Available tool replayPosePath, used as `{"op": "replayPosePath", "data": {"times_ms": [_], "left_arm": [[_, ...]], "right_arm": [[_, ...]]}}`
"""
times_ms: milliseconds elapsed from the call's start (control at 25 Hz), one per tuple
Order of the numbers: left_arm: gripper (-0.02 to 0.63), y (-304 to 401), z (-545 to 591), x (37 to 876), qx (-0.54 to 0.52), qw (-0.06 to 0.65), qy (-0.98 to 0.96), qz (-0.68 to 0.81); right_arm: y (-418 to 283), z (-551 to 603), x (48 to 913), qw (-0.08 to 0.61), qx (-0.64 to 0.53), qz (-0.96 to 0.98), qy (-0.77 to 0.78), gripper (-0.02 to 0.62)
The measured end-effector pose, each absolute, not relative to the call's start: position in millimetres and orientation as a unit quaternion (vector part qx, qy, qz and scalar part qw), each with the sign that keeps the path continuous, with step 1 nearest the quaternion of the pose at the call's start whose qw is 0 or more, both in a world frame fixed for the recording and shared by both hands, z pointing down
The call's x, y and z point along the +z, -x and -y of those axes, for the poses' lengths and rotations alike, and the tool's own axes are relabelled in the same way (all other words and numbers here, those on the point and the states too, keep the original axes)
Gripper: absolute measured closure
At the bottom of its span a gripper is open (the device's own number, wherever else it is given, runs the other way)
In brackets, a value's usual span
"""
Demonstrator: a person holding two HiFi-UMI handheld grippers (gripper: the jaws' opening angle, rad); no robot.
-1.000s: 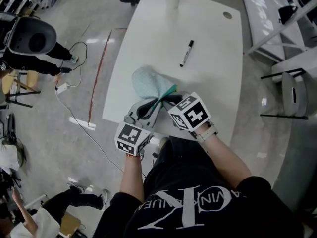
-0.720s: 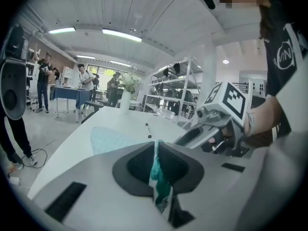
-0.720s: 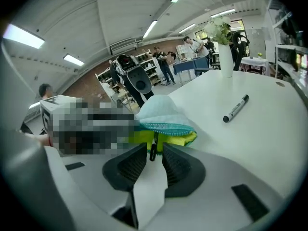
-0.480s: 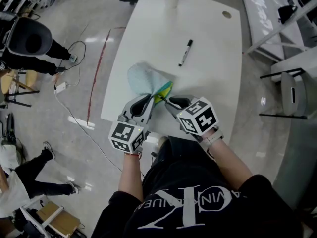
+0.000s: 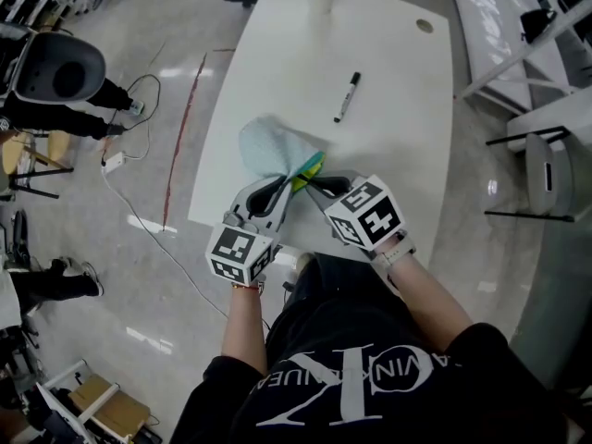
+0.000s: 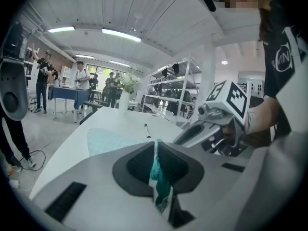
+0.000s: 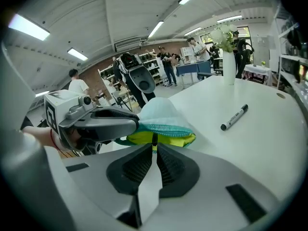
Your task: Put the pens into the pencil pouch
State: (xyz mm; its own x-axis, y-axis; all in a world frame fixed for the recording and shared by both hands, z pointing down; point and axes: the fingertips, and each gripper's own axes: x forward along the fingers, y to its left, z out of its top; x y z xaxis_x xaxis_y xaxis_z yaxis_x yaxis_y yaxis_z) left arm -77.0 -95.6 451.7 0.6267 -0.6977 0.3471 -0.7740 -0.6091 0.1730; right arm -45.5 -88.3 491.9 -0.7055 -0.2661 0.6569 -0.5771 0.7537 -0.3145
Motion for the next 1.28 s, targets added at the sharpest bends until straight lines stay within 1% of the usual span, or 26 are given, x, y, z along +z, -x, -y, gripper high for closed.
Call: {"op": "replayPosePath", "data": {"times_ms": [120,320,480,840,1000,1280], "left_arm": [[0.577,69.6,92.1,451.1,0.13,0.146,-0.896,0.399],[0.577,66.9,91.8,445.6,0.109,0.161,-0.898,0.394],[0.577,76.2,95.7,451.4,0.112,0.169,-0.887,0.416],[0.577,94.0,107.3,462.9,0.119,0.177,-0.866,0.453],[0.577,100.1,112.6,464.7,0.12,0.184,-0.859,0.462],[0.577,97.6,117.9,464.0,0.115,0.184,-0.859,0.464]], "right_arm": [[50.7,90.6,491.3,0.308,0.249,0.888,-0.233,0.554],[50.5,93.9,497.9,0.315,0.258,0.884,-0.228,0.551],[47.8,94.4,497.2,0.305,0.271,0.884,-0.226,0.526],[28.8,106.1,494.4,0.293,0.285,0.881,-0.241,0.511],[11.9,124.0,498.3,0.276,0.314,0.868,-0.267,0.51],[-22.6,173.3,512.5,0.258,0.332,0.835,-0.354,0.49]]}}
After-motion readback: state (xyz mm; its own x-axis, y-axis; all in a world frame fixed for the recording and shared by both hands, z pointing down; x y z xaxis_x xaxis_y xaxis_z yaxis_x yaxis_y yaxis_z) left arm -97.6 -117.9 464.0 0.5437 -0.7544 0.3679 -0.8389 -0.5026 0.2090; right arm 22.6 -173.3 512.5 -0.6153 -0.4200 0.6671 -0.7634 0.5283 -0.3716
